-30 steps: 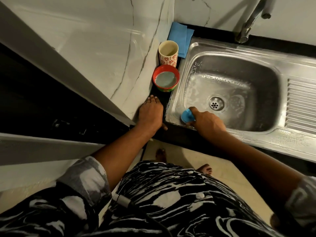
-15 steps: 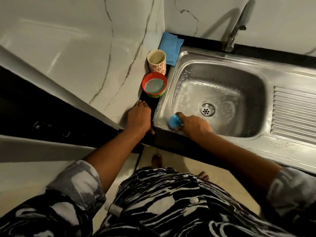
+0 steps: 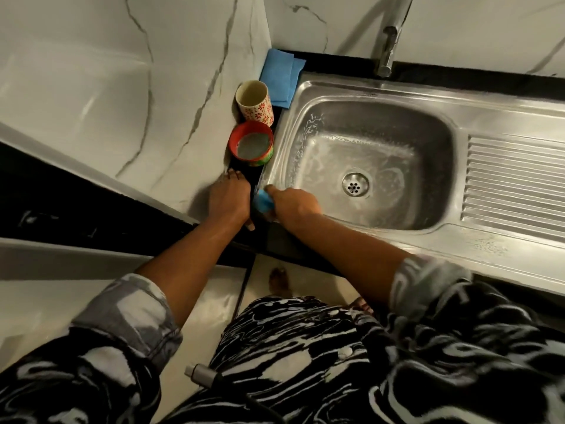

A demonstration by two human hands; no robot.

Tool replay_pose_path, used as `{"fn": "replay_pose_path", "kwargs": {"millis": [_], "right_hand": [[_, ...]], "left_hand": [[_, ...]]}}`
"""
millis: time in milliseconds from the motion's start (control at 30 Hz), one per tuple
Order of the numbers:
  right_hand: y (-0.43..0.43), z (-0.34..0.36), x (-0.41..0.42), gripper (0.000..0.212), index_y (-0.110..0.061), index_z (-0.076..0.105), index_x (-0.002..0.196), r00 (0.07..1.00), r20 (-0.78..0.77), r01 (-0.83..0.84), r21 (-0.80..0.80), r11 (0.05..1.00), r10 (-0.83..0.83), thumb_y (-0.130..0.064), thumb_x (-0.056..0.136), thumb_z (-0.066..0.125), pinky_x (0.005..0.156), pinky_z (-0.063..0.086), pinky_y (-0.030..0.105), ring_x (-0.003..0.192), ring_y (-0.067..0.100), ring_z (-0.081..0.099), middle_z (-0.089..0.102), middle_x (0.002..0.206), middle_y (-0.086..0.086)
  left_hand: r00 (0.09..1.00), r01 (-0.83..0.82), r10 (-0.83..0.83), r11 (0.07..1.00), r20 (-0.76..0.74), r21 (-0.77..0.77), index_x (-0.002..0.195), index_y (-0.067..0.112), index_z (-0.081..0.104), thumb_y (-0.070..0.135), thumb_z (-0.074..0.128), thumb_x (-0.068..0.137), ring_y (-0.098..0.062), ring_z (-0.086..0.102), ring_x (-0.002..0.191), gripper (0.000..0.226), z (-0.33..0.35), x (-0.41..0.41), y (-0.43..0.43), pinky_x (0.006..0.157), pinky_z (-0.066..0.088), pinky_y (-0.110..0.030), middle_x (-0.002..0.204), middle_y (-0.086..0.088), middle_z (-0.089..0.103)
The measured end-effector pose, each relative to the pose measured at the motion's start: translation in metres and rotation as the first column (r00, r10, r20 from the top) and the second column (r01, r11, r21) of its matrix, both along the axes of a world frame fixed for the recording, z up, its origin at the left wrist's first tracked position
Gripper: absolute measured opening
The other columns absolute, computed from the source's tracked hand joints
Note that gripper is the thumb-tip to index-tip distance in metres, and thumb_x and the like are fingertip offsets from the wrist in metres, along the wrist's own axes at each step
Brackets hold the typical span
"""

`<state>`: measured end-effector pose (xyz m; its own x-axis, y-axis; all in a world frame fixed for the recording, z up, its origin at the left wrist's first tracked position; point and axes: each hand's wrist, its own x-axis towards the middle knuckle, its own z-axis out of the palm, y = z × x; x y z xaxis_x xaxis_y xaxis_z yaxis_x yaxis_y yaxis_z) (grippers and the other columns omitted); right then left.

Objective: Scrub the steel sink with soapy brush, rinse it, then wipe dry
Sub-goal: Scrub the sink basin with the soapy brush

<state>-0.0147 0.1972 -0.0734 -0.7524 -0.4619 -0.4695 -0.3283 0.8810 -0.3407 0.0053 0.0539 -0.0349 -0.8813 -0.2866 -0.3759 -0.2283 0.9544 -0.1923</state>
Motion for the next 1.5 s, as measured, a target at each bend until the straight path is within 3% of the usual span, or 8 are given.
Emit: {"fn": "replay_pose_path", "kwargs": {"millis": [33,233,467,600,767,1067,1267,1500], "right_hand": [[-0.008,0.001,-0.001,0.061,-0.032,0.033,0.152,1.0,-0.006,-0.025,0.0,1.0,0.025,-0.045,0.098,0.059,0.073,0.045,0.04,0.106,0.037,0.066,0.065,0.121,0.015],[0.111,0.002,0.018,0.057,-0.04,0.029,0.152,0.998,0.015,0.063,0.063,0.996,-0.064,-0.048,0.101,0.053,0.088,0.052,0.045,0.109,0.038,0.066,0.065,0.125,0.016],[0.313,0.026,0.081,0.057,-0.039,0.035,0.147,0.919,-0.103,0.392,0.326,0.86,-0.38,-0.055,0.097,0.058,0.069,0.051,0.041,0.091,0.037,0.069,0.071,0.104,0.015],[0.281,0.015,0.072,0.051,-0.039,0.044,0.143,0.892,-0.105,0.452,0.227,0.863,-0.439,-0.054,0.096,0.06,0.077,0.051,0.04,0.099,0.036,0.069,0.071,0.111,0.014],[0.177,0.003,0.045,0.051,-0.036,0.037,0.147,0.964,-0.052,0.265,0.153,0.952,-0.26,-0.045,0.101,0.057,0.082,0.051,0.04,0.107,0.035,0.069,0.069,0.12,0.012],[0.369,0.026,0.091,0.062,-0.038,0.026,0.153,0.948,-0.193,0.31,0.397,0.864,-0.252,-0.038,0.1,0.059,0.067,0.05,0.038,0.088,0.032,0.07,0.071,0.104,0.011],[0.317,0.008,0.061,0.043,-0.033,0.04,0.143,0.948,-0.165,0.302,0.19,0.934,-0.273,-0.041,0.103,0.052,0.072,0.045,0.037,0.095,0.035,0.07,0.07,0.109,0.013],[0.289,-0.003,0.052,0.044,-0.036,0.035,0.145,0.97,-0.149,0.213,0.136,0.968,-0.192,-0.034,0.104,0.05,0.075,0.049,0.042,0.1,0.038,0.069,0.069,0.113,0.015]], "left_hand": [[1.0,-0.029,0.029,0.999,0.001,0.014,0.141,0.001,0.05,0.027,0.097,0.073,-0.035,0.064,0.12,0.087,-0.001,0.0,-0.002,0.096,0.057,-0.046,0.133,-0.019,0.06],[0.997,-0.026,0.022,0.998,0.079,0.053,0.159,-0.001,0.029,0.053,0.107,0.036,-0.034,0.051,0.142,0.155,-0.009,0.005,-0.013,0.108,0.052,-0.046,0.158,-0.02,0.043],[0.988,0.152,-0.14,0.951,-0.063,0.271,0.164,0.0,0.022,0.066,0.096,0.055,-0.03,0.035,0.156,0.148,-0.006,0.034,0.073,0.121,0.038,-0.041,0.17,-0.019,0.029],[0.969,0.243,-0.247,0.918,-0.027,0.312,0.166,0.0,0.018,0.072,0.092,0.056,-0.027,0.029,0.159,0.151,-0.01,0.036,0.132,0.124,0.034,-0.037,0.173,-0.019,0.022],[0.963,0.25,-0.268,0.918,0.016,0.308,0.166,0.001,0.015,0.058,0.098,0.058,-0.027,0.028,0.159,0.148,-0.012,0.037,0.158,0.124,0.033,-0.036,0.174,-0.017,0.021],[0.956,0.273,-0.289,0.936,0.044,0.224,0.166,0.0,0.016,0.047,0.101,0.056,-0.027,0.024,0.16,0.147,-0.018,0.037,0.18,0.126,0.029,-0.035,0.174,-0.018,0.019],[0.949,0.289,-0.304,0.945,0.085,0.154,0.165,-0.002,0.015,0.043,0.106,0.043,-0.029,0.026,0.16,0.159,-0.009,0.028,0.197,0.123,0.034,-0.038,0.173,-0.02,0.021],[0.95,0.294,-0.31,0.93,0.039,0.22,0.158,0.001,0.032,0.077,0.094,0.042,-0.028,0.049,0.145,0.152,0.002,0.037,0.248,0.106,0.051,-0.041,0.162,-0.016,0.043]]}}
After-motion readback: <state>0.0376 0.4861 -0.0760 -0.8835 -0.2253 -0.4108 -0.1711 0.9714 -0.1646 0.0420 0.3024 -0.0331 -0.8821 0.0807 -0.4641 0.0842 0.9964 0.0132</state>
